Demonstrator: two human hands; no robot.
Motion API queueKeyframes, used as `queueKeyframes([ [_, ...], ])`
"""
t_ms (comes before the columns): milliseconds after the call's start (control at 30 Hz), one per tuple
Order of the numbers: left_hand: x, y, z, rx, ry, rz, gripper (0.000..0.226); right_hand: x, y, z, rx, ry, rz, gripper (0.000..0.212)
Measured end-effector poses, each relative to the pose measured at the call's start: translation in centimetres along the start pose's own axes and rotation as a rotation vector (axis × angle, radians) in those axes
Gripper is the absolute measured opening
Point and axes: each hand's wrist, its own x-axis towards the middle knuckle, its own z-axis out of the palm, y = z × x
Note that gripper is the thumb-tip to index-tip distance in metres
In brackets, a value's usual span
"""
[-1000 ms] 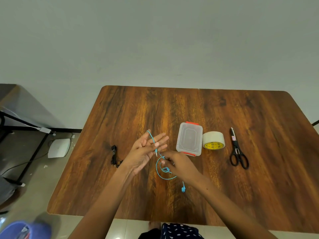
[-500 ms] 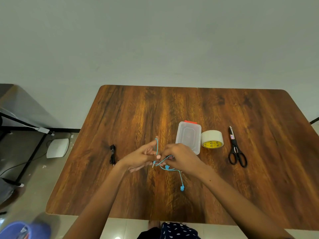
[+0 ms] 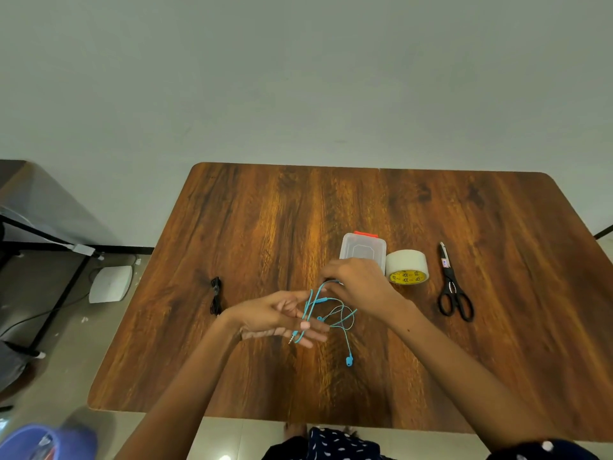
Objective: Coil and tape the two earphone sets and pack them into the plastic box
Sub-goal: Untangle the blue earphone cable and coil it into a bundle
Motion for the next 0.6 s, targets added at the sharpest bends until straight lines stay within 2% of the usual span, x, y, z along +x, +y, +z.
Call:
queueKeyframes([
  [200, 0.1, -0.4, 0.8, -0.032, -0.147, 0.038, 0.062, 0.3, 0.3, 0.3, 0.01, 0.023, 0.006, 0.018],
  [433, 0.3, -1.1, 0.9, -0.092, -0.12, 0.066, 0.059, -0.5, 0.6, 1.4, 0.117, 0.084, 0.059, 0.015],
  [600, 0.6, -1.3, 1.0, -0.185, -0.136, 0.138, 0.063, -1.0, 0.9, 2.5, 0.395, 0.116, 0.173, 0.012],
])
